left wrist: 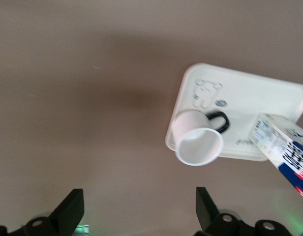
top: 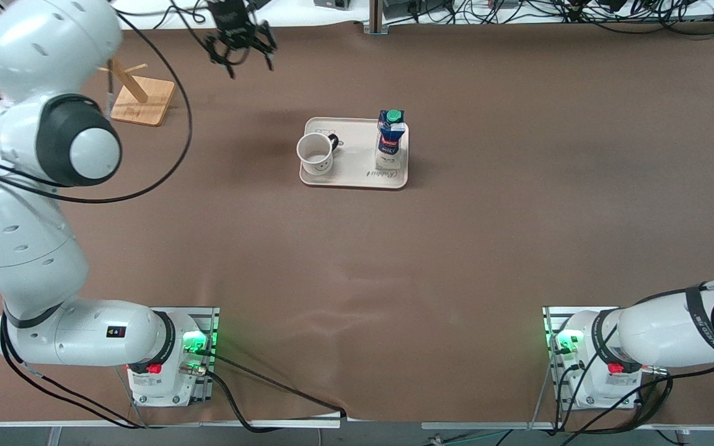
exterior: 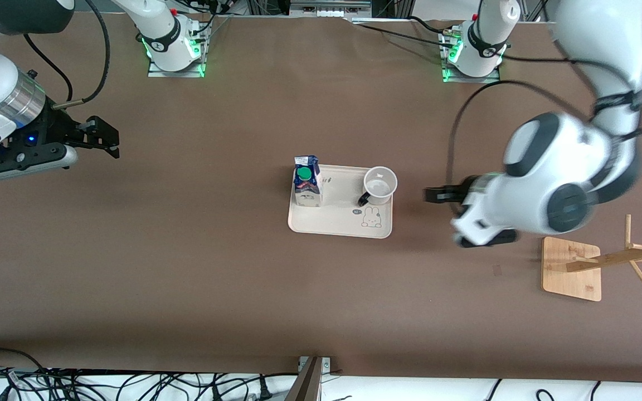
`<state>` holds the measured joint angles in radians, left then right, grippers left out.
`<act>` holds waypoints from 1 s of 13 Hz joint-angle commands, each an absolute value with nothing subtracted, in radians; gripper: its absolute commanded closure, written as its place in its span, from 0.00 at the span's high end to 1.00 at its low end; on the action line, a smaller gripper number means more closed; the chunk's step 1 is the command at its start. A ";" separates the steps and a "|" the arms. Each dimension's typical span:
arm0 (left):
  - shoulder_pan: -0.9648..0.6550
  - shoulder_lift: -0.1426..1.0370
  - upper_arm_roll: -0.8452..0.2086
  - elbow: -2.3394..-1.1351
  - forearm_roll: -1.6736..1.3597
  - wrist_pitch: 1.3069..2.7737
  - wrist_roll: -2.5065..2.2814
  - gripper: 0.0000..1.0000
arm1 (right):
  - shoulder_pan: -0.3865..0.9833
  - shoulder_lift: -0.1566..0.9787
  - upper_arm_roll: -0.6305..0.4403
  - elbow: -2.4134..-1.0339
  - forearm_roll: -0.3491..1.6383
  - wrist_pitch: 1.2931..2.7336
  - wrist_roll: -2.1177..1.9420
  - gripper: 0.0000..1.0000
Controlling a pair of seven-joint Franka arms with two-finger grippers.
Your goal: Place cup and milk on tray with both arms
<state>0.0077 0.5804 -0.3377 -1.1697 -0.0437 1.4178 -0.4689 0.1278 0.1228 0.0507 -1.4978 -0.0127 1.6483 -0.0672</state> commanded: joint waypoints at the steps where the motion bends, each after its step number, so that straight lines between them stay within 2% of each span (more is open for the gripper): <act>1: 0.061 0.482 -0.344 -1.204 0.070 1.414 -0.449 1.00 | 0.126 0.121 0.054 -1.489 -0.021 1.646 -0.054 1.00; 4: 0.107 0.425 -0.336 -1.207 0.117 1.423 -0.291 1.00 | 0.127 0.121 0.055 -1.489 -0.021 1.644 -0.052 1.00; 6: 0.068 0.368 -0.228 -1.232 0.104 1.439 -0.111 1.00 | 0.127 0.120 0.055 -1.489 -0.021 1.644 -0.054 1.00; 7: 0.046 0.310 -0.151 -1.297 0.075 1.483 -0.038 1.00 | 0.126 0.120 0.055 -1.489 -0.021 1.644 -0.052 1.00; 9: 0.046 0.144 -0.066 -1.519 0.042 1.657 0.073 1.00 | 0.127 0.121 0.055 -1.489 -0.020 1.644 -0.054 1.00; 10: 0.043 0.083 -0.045 -1.592 0.026 1.705 0.080 1.00 | 0.129 0.120 0.057 -1.489 -0.020 1.644 -0.052 1.00; 13: 0.020 -0.049 -0.012 -1.722 0.000 1.729 0.083 1.00 | 0.127 0.120 0.057 -1.489 -0.021 1.644 -0.054 1.00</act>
